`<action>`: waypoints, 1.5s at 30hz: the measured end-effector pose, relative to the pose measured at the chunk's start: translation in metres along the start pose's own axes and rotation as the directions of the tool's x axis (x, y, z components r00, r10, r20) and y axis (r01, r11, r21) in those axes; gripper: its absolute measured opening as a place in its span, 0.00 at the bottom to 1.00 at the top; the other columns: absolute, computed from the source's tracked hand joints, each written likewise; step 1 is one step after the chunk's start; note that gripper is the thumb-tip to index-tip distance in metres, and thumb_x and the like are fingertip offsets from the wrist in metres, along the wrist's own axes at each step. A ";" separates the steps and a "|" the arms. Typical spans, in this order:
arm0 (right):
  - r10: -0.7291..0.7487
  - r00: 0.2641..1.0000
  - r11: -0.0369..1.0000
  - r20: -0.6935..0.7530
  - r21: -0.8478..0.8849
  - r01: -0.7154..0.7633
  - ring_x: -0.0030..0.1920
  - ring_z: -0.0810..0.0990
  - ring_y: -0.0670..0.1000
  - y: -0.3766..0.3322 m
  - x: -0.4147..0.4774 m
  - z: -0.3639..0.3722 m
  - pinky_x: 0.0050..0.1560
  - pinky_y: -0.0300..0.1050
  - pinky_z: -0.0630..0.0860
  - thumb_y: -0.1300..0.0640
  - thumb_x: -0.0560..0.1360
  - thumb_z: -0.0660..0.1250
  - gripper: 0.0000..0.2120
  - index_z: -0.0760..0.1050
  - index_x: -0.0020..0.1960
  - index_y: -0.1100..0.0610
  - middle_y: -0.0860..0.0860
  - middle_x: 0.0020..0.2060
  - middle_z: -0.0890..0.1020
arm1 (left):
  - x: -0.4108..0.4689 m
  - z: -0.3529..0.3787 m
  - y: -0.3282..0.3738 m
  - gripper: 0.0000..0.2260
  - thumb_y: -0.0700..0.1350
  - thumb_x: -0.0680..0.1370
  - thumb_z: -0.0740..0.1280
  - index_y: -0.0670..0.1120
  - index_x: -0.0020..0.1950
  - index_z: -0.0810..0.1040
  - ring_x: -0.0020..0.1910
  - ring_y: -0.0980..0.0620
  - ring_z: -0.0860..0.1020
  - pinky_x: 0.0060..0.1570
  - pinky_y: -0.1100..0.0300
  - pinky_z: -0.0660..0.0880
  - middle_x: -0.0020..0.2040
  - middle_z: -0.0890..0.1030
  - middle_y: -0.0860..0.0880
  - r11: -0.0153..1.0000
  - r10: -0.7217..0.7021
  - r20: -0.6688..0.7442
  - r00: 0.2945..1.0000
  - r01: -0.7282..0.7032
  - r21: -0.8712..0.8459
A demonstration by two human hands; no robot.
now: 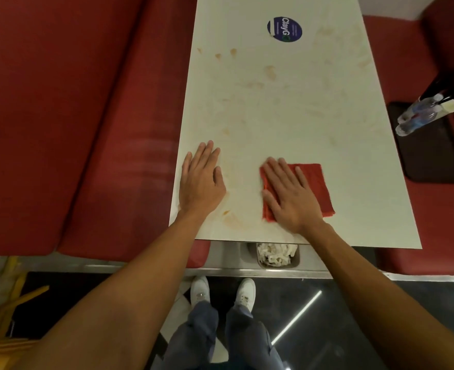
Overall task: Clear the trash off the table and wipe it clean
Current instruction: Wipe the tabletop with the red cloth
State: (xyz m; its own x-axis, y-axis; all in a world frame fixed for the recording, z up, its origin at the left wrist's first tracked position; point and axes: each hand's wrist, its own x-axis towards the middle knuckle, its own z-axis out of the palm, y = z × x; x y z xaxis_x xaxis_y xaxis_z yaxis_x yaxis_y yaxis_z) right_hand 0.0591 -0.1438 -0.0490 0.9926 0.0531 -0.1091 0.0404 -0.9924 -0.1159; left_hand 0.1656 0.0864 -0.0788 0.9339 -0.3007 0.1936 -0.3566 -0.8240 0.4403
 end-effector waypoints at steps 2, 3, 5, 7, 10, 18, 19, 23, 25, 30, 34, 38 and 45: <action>0.225 0.973 0.973 -0.039 0.050 -0.223 0.84 0.37 0.49 -0.012 0.019 0.002 0.83 0.61 0.45 0.40 0.87 0.42 0.30 0.42 0.86 0.50 0.47 0.85 0.42 | 0.000 0.000 0.000 0.23 0.45 0.84 0.56 0.47 0.80 0.69 0.83 0.54 0.56 0.82 0.48 0.52 0.83 0.63 0.51 1.000 -0.003 0.004 1.000 0.003 0.001; 0.283 0.958 0.958 -0.045 0.066 -0.279 0.84 0.37 0.50 -0.026 0.026 0.003 0.83 0.61 0.43 0.40 0.87 0.42 0.31 0.42 0.86 0.51 0.48 0.85 0.42 | 0.000 0.000 0.000 0.24 0.45 0.84 0.56 0.47 0.80 0.69 0.83 0.54 0.56 0.82 0.48 0.52 0.83 0.63 0.51 1.000 -0.002 0.006 1.000 0.002 0.002; 0.223 0.974 0.974 -0.045 0.051 -0.221 0.84 0.37 0.51 -0.051 0.018 0.008 0.83 0.60 0.43 0.40 0.87 0.42 0.31 0.42 0.86 0.52 0.49 0.85 0.42 | -0.001 -0.001 0.001 0.24 0.45 0.84 0.56 0.46 0.81 0.68 0.83 0.54 0.56 0.82 0.48 0.52 0.83 0.63 0.51 1.000 -0.002 0.011 1.000 0.002 0.005; 0.023 0.999 1.000 -0.024 0.007 -0.023 0.84 0.38 0.50 -0.052 -0.013 0.011 0.83 0.60 0.46 0.40 0.88 0.45 0.31 0.43 0.86 0.51 0.48 0.85 0.43 | -0.002 -0.001 0.001 0.23 0.45 0.84 0.55 0.47 0.81 0.68 0.84 0.55 0.55 0.82 0.48 0.52 0.83 0.63 0.51 1.000 -0.002 0.016 1.000 0.002 0.005; 0.004 1.000 1.000 -0.003 -0.019 -0.004 0.84 0.39 0.49 -0.017 -0.037 0.010 0.83 0.60 0.49 0.40 0.88 0.47 0.31 0.43 0.86 0.49 0.46 0.85 0.43 | -0.004 -0.002 -0.001 0.23 0.45 0.85 0.56 0.47 0.81 0.68 0.84 0.55 0.55 0.82 0.48 0.51 0.83 0.63 0.52 1.000 -0.006 0.018 1.000 0.006 0.002; 0.094 0.995 0.995 -0.018 0.035 -0.094 0.84 0.37 0.51 -0.058 -0.041 0.017 0.83 0.61 0.45 0.40 0.88 0.45 0.31 0.42 0.86 0.52 0.49 0.85 0.42 | -0.009 -0.004 0.000 0.23 0.44 0.85 0.56 0.47 0.81 0.68 0.84 0.55 0.55 0.82 0.48 0.51 0.83 0.63 0.52 1.000 -0.005 0.024 1.000 0.005 0.004; 0.029 1.000 0.999 0.005 0.017 -0.029 0.84 0.37 0.50 -0.046 -0.053 0.016 0.83 0.61 0.46 0.39 0.87 0.45 0.32 0.41 0.86 0.51 0.48 0.85 0.41 | -0.009 -0.004 -0.001 0.23 0.44 0.85 0.56 0.47 0.81 0.68 0.84 0.55 0.55 0.83 0.49 0.51 0.83 0.63 0.52 1.000 -0.005 0.023 1.000 0.005 0.003; 0.352 0.936 0.935 -0.029 0.057 -0.350 0.84 0.37 0.52 -0.021 -0.039 0.015 0.83 0.62 0.45 0.40 0.87 0.42 0.31 0.42 0.86 0.52 0.49 0.85 0.42 | -0.012 -0.003 -0.001 0.23 0.45 0.85 0.55 0.47 0.81 0.67 0.84 0.55 0.55 0.83 0.49 0.50 0.83 0.62 0.52 1.000 -0.015 0.021 1.000 0.015 0.015; 0.455 0.889 0.888 -0.041 0.098 -0.450 0.84 0.38 0.54 -0.047 -0.014 0.015 0.82 0.63 0.45 0.40 0.86 0.41 0.32 0.42 0.86 0.54 0.52 0.85 0.43 | -0.011 -0.003 -0.001 0.24 0.45 0.85 0.55 0.47 0.81 0.67 0.84 0.55 0.54 0.83 0.49 0.50 0.83 0.62 0.52 1.000 -0.014 0.022 1.000 0.013 0.016; -0.071 0.997 0.997 -0.004 0.034 0.071 0.84 0.39 0.50 -0.058 -0.038 0.014 0.83 0.61 0.47 0.39 0.87 0.46 0.32 0.44 0.86 0.52 0.49 0.85 0.44 | -0.011 -0.003 -0.003 0.23 0.45 0.85 0.54 0.47 0.81 0.68 0.83 0.55 0.56 0.83 0.49 0.51 0.83 0.63 0.51 1.000 -0.003 0.010 1.000 0.003 -0.013; 0.247 0.969 0.967 -0.025 0.067 -0.245 0.84 0.37 0.50 -0.027 -0.022 0.012 0.83 0.61 0.45 0.38 0.87 0.42 0.32 0.43 0.86 0.50 0.48 0.85 0.43 | -0.012 -0.002 -0.005 0.23 0.42 0.84 0.56 0.45 0.79 0.70 0.83 0.53 0.59 0.83 0.49 0.51 0.82 0.66 0.50 0.998 -0.008 -0.025 1.000 0.007 -0.066; 0.273 0.960 0.961 -0.061 0.072 -0.268 0.84 0.39 0.53 -0.076 0.003 0.017 0.83 0.62 0.44 0.40 0.87 0.42 0.32 0.44 0.86 0.54 0.51 0.85 0.44 | -0.013 -0.002 -0.004 0.22 0.39 0.83 0.58 0.43 0.77 0.73 0.82 0.52 0.62 0.82 0.48 0.54 0.80 0.69 0.48 0.994 -0.013 -0.065 0.998 0.006 -0.108; 0.112 0.994 0.993 -0.001 0.025 -0.112 0.84 0.37 0.49 -0.022 -0.026 0.010 0.83 0.61 0.46 0.38 0.87 0.44 0.31 0.41 0.86 0.48 0.46 0.85 0.41 | -0.012 -0.001 -0.005 0.22 0.41 0.83 0.59 0.45 0.78 0.73 0.82 0.53 0.61 0.82 0.48 0.53 0.81 0.68 0.50 0.993 -0.023 -0.061 0.998 0.016 -0.116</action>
State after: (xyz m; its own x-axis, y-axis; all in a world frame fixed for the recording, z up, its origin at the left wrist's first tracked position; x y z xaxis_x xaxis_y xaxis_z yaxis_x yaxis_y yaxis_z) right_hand 0.0312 -0.1222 -0.0533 0.9910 -0.0586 -0.1200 -0.0739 -0.9891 -0.1275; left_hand 0.1560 0.0951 -0.0828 0.9386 -0.2514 0.2364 -0.3421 -0.7675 0.5422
